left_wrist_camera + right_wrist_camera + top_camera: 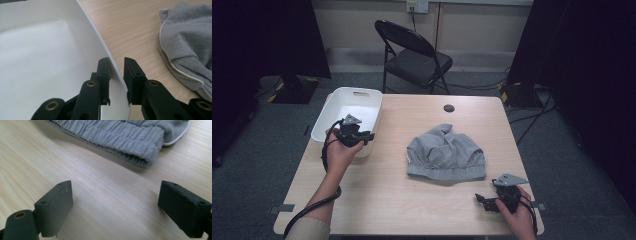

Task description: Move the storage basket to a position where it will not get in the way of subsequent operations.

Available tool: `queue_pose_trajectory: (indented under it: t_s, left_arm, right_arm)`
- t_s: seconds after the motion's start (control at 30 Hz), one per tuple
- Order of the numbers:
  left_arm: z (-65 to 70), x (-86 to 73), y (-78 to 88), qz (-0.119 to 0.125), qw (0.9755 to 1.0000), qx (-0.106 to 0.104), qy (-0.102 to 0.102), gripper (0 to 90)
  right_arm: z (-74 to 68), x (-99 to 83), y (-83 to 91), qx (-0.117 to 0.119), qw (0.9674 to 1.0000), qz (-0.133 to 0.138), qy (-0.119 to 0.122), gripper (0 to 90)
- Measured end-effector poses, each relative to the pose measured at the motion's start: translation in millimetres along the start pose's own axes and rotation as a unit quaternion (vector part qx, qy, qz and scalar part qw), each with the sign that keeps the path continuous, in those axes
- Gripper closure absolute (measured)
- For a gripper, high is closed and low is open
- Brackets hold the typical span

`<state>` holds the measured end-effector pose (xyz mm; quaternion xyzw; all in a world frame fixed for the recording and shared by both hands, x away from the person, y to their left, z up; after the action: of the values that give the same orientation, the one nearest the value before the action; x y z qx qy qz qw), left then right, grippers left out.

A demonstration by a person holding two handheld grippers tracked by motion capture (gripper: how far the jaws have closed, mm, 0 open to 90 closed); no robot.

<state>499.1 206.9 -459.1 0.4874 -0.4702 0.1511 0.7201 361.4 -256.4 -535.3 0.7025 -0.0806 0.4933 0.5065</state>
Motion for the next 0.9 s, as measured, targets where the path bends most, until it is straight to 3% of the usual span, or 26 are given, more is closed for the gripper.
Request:
queue_pose_trajectory:
  t_s: [0.27, 0.57, 0.63, 0.7, 0.9]
  left_arm:
    - [2.2, 1.5, -3.4, 0.002, 0.9999, 0.016, 0.003, 75.9]
    - [-3.8, 2.4, -2.8, 0.003, 0.9983, 0.056, 0.016, 81.7]
    - [-5.3, 1.7, -2.1, 0.004, 0.9984, 0.053, 0.019, 81.8]
    - [-5.0, 1.2, -2.3, 0.011, 0.9985, 0.054, 0.005, 81.1]
    - [-2.6, -4.8, -1.9, 0.015, 0.9989, 0.040, 0.017, 72.8]
  right_arm:
    - [0.0, 0.1, -0.1, 0.000, 1.0000, 0.000, 0.000, 11.7]
    - [0.0, 0.2, -0.2, 0.001, 1.0000, 0.000, 0.000, 11.7]
    - [0.0, 0.2, -0.2, 0.001, 1.0000, 0.000, 0.000, 11.7]
    - [0.0, 0.2, -0.3, 0.001, 1.0000, 0.000, 0.000, 11.7]
    - [0.1, 0.3, -0.4, 0.001, 1.0000, 0.000, 0.001, 11.7]
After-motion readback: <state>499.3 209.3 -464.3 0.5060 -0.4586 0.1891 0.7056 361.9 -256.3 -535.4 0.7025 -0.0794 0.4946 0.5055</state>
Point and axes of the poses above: each handheld gripper's, and its own axes: y roughly backward along the jaws, x roughly out of its top, z roughly to its right, the point moved 5 cm from there along -y, roughly forward along the jaws, and after that the axes turned 4 degrees about z, right-handed, at the moved point
